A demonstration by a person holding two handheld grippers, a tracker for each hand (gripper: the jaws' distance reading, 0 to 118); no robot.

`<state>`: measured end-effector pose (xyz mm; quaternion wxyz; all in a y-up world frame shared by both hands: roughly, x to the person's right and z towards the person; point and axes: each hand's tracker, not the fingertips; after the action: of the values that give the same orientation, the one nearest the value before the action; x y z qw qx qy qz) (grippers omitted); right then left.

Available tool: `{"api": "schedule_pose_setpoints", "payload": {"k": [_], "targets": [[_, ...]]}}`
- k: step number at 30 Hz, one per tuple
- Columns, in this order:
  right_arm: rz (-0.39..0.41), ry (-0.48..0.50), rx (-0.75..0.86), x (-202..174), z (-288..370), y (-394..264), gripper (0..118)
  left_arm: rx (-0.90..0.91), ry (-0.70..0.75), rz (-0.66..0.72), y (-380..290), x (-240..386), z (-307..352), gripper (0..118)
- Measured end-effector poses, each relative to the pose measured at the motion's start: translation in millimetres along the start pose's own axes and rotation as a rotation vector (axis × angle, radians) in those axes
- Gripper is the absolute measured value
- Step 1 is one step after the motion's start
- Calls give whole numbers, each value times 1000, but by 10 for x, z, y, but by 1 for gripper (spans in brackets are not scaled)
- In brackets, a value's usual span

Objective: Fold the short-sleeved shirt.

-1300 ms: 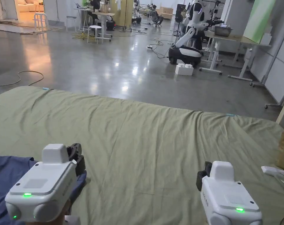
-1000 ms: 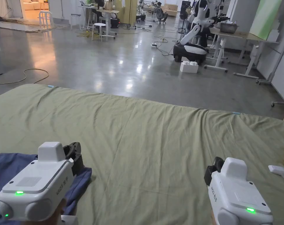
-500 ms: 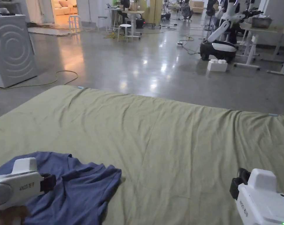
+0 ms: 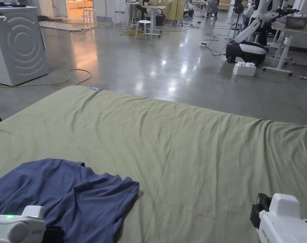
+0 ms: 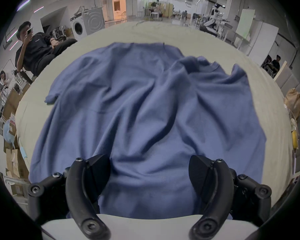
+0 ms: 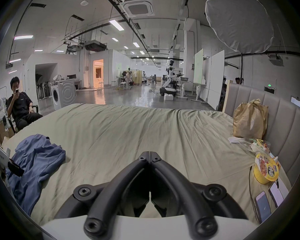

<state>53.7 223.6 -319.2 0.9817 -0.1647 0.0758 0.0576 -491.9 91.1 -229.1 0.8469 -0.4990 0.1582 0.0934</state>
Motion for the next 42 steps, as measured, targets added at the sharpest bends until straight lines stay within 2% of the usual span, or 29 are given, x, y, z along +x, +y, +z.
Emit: {"api": "schedule_pose_setpoints", "payload": {"k": [3, 4, 6, 7, 9, 10, 11, 16, 22, 31, 35, 39, 42], "targets": [[11, -3, -13, 2, -20, -26, 1, 41, 35, -47, 0, 45, 11, 95], [10, -4, -16, 6, -25, -35, 1, 43, 27, -51, -16, 66, 64, 92], [13, -6, -21, -2, -33, -53, 1, 46, 2, -53, 5, 59, 101, 77], [15, -7, -24, -5, -32, -58, 1, 54, 2, -57, 14, 66, 115, 67], [17, -5, -29, -16, -33, -73, 1, 73, 14, -75, 21, 89, 147, 34], [17, -4, -30, -23, -33, -83, 1, 81, 28, -88, 21, 92, 144, 14], [18, -3, -33, -24, -33, -97, 1, 87, 57, -102, 10, 87, 125, 7], [12, -1, -39, -14, -5, -132, 1, 116, 34, -68, -28, 79, 157, 5], [17, -14, -25, 57, 46, -121, 1, 265, 22, 30, 58, 24, 504, 4], [25, -34, 25, 194, 196, -34, 1, 473, -6, -2, 418, 254, 1340, 4], [15, -41, 50, 272, 276, 28, 1, 578, -74, -22, 651, 498, 1800, 4], [36, -62, 85, 342, 390, 77, 1, 635, -102, -143, 905, 902, 2250, 4], [40, -65, 117, 423, 492, 112, 1, 692, -176, -166, 1044, 1240, 2480, 4]]}}
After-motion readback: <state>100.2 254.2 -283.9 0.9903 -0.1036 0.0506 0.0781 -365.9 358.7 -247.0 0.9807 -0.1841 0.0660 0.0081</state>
